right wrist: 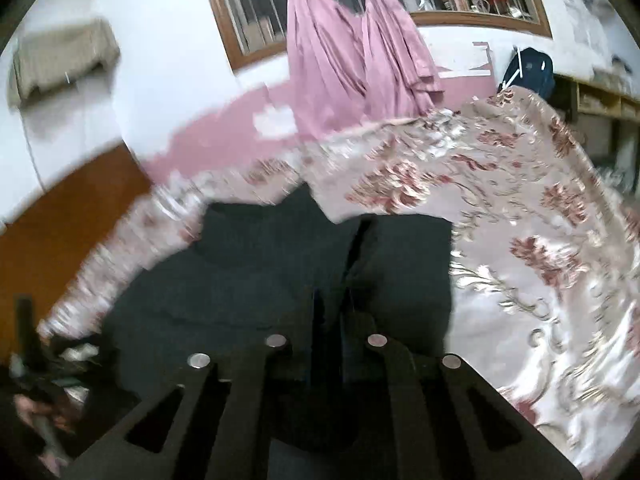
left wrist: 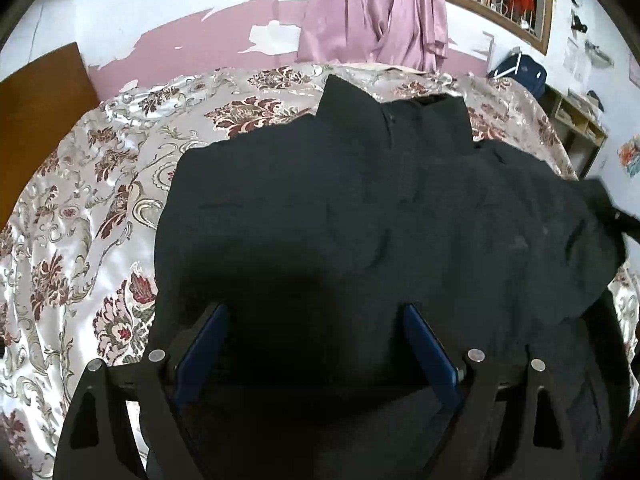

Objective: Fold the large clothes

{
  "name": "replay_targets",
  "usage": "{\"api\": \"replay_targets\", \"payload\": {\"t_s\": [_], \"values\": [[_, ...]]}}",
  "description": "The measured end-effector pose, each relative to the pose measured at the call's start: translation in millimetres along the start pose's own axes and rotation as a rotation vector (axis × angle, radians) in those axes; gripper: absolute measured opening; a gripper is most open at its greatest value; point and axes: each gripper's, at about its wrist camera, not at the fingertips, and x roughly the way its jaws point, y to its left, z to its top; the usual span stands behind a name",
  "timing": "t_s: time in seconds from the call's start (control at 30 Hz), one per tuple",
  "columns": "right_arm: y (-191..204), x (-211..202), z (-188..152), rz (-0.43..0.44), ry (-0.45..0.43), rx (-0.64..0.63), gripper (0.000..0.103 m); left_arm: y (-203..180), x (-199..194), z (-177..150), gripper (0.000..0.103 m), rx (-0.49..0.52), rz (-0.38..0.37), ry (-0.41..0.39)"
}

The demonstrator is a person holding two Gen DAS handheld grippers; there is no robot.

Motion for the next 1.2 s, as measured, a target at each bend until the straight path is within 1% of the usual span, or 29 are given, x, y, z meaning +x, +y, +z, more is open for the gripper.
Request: {"api": "replay_targets", "payload": {"t_s": [0.07,0.1,0.13,0.17,0.2,0.23,0.27,0.3,0.33,0.37,0.43,0.5,0.57,0.63,0.73,0.8,0.87,0.97,1.13,1.2], "values": [[-3.7,12.8,-5.5,-0.054,0.07,-0.023,0.015,0.4,-8.6,1.2,0.088,-0.002,-0.017,-0.031],[-5.3,12.1,-6.5,-0.073,0.076,-0.03,0.022,1.2,-12.6,2.5,0.088,-0.011,-0.035,-0.05],[-5.1,6.5,-5.0,-0.094,0.063,-0.037,0.038,2.1,-16.6,5.2,0.088,-0.024,-0.056,-0.074],[-3.4,-0.7,-1.2,-0.116,0.042,-0.043,0.05,2.1,-19.3,9.0,0.088,-0.04,-0.069,-0.091],[-2.6,-7.9,0.7,-0.143,0.004,-0.049,0.068,1.9,-19.9,14.1,0.088,-0.061,-0.076,-0.102],[0.1,-14.0,4.6,-0.155,-0.041,-0.053,0.07,1.1,-17.4,18.3,0.088,-0.071,-0.081,-0.104],[4.9,-17.5,8.9,-0.148,-0.064,-0.056,0.07,-0.7,-13.7,22.5,0.088,-0.083,-0.086,-0.103],[10.7,-16.2,13.2,-0.12,-0.07,-0.059,0.07,-2.5,-9.2,25.8,0.088,-0.09,-0.09,-0.101],[15.5,-12.2,14.8,-0.093,-0.057,-0.064,0.07,-5.3,-2.5,28.1,0.088,-0.089,-0.091,-0.089],[22.7,-6.1,16.6,-0.06,-0.036,-0.075,0.07,-9.1,6.4,29.0,0.088,-0.078,-0.086,-0.061],[41.4,16.8,16.2,0.003,0.056,-0.136,0.07,-17.8,22.6,25.4,0.088,-0.042,-0.071,0.002],[50.2,35.2,7.0,0.04,0.124,-0.174,0.07,-24.2,28.8,17.4,0.089,0.01,-0.043,0.011],[53.4,51.8,-2.7,0.041,0.194,-0.21,0.07,-29.2,32.8,7.7,0.089,0.067,-0.03,0.005],[54.1,64.2,-16.3,0.042,0.242,-0.253,0.07,-31.4,38.7,3.8,0.089,0.075,-0.027,0.024],[52.6,69.8,-27.6,0.054,0.229,-0.268,0.07,-35.8,46.8,2.1,0.089,0.06,-0.001,0.028],[54.0,74.4,-32.0,0.036,0.232,-0.27,0.07,-41.4,52.1,-0.4,0.089,0.067,0.034,0.018],[58.5,80.2,-35.4,0.012,0.235,-0.281,0.07,-41.8,55.2,-3.6,0.089,0.06,0.042,0.005],[56.0,82.3,-43.0,0.001,0.206,-0.285,0.07,-39.4,55.4,-6.3,0.089,0.066,0.041,-0.012],[50.4,77.9,-55.5,0.013,0.135,-0.282,0.071,-35.4,55.5,-7.0,0.091,0.082,0.023,-0.032],[47.8,78.1,-56.4,0.02,0.123,-0.28,0.071,-29.6,49.6,-6.4,0.092,0.089,-0.021,-0.051]]}}
